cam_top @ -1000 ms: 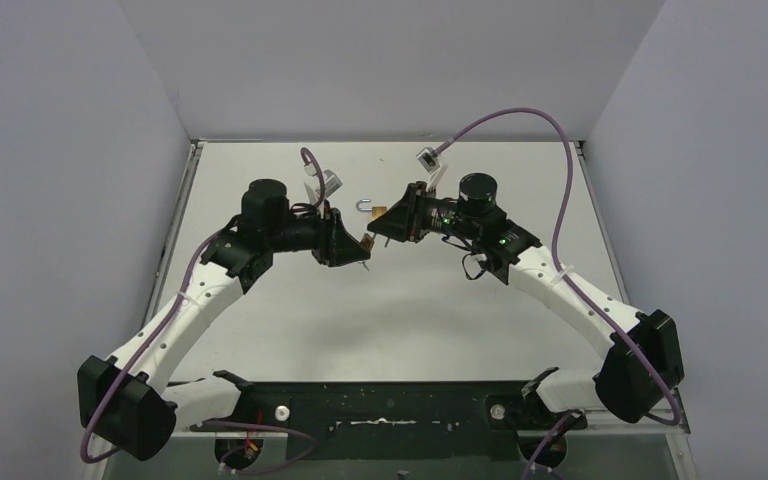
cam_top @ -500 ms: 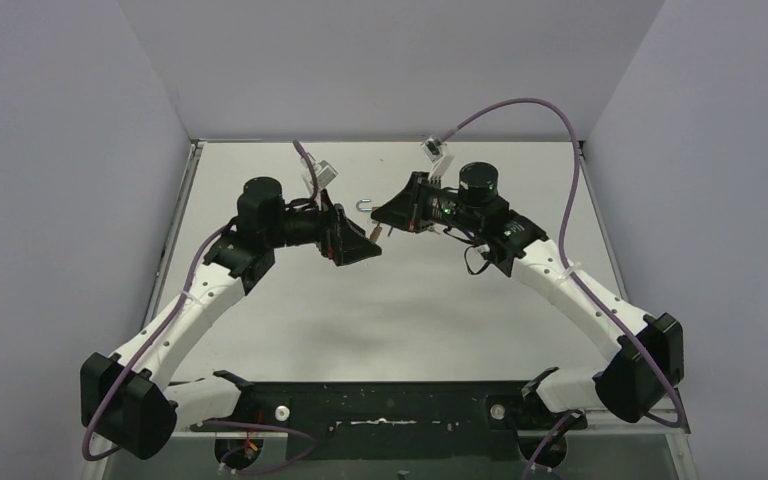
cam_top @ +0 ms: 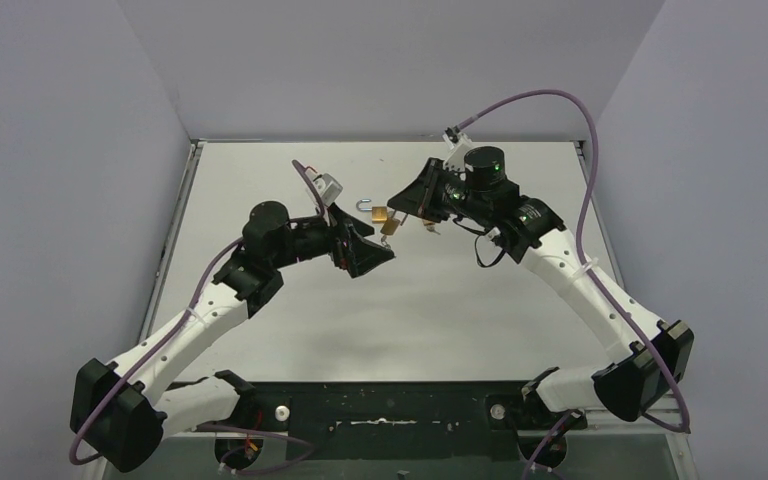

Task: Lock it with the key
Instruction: Pick up the lock from the center of the board, then lock the lock.

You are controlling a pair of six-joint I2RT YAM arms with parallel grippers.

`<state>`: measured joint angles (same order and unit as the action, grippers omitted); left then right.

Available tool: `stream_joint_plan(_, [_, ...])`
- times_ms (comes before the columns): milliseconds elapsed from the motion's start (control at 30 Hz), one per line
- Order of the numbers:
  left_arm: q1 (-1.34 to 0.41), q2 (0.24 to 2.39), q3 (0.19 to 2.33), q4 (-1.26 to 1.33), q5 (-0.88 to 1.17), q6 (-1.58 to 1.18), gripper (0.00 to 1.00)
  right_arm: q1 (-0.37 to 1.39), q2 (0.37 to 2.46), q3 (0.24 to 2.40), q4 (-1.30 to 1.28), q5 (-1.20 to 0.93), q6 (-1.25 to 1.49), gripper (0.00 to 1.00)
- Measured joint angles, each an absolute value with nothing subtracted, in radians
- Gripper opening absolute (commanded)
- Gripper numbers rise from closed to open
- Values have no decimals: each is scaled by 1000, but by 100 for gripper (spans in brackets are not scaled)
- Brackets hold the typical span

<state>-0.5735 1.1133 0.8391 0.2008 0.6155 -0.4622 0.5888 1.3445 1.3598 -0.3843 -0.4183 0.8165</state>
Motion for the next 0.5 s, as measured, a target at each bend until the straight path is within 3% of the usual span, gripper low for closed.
stream_joint_plan(200, [-575, 1116, 866, 159, 548, -397, 97, 590, 1374, 1370, -400, -425, 829, 0])
stream_joint_plan(500, [-585, 1191, 960, 82, 541, -324, 78, 597, 1396, 1386, -406, -445, 831, 0])
